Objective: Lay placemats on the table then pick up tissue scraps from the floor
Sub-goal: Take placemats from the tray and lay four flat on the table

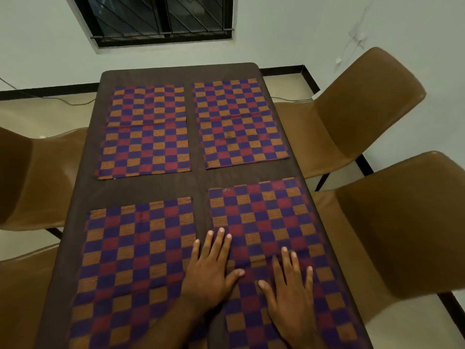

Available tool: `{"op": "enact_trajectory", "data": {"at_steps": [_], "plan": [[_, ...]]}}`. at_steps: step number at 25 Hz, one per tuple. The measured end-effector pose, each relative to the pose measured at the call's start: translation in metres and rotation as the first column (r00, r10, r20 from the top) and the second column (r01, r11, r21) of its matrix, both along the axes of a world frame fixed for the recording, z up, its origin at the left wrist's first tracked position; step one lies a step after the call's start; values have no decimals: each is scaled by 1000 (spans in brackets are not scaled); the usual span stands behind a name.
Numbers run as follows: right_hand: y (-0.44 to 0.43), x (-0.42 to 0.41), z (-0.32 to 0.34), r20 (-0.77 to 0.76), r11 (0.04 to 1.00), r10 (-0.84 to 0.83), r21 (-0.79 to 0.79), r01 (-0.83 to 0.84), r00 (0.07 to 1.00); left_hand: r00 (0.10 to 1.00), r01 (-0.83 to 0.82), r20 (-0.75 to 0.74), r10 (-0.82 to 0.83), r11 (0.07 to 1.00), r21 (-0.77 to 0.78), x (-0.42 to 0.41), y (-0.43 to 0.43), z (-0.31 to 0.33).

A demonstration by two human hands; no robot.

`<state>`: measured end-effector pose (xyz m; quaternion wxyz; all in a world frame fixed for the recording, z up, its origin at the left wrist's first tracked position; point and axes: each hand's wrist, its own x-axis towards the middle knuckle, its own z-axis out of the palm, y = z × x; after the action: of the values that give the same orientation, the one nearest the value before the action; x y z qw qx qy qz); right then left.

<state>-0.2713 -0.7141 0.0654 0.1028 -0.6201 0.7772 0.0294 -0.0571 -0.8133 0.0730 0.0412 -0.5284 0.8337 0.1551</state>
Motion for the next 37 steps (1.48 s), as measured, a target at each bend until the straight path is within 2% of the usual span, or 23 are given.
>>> {"op": "enact_trajectory", "data": {"at_steps": [4, 11, 14, 19, 25, 31, 37], "plan": [[48, -2, -3, -31, 998, -57, 0, 57, 998, 999, 30, 23, -30, 1000, 0, 3, 0, -1], [53, 2, 5, 1, 997, -81, -5, 81, 997, 992, 91, 79, -94, 995, 48, 4, -3, 7], [48, 3, 12, 41, 995, -94, 21, 93, 995, 990, 105, 92, -110, 993, 61, 9, 2, 18], [48, -6, 34, 195, 988, -97, 138, 71, 976, 989, 120, 72, -131, 983, 136, 27, 29, 31], [88, 8, 59, 231, 981, -82, 191, 37, 969, 986, 134, 79, -149, 976, 170, 45, 83, 53], [159, 16, 82, 233, 997, -48, 65, 33, 971, 994, 87, 63, -93, 991, 100, 47, 168, 82], [197, 16, 113, 204, 999, -36, -4, 37, 978, 999, 40, 19, -40, 999, 37, 46, 208, 132]]}}
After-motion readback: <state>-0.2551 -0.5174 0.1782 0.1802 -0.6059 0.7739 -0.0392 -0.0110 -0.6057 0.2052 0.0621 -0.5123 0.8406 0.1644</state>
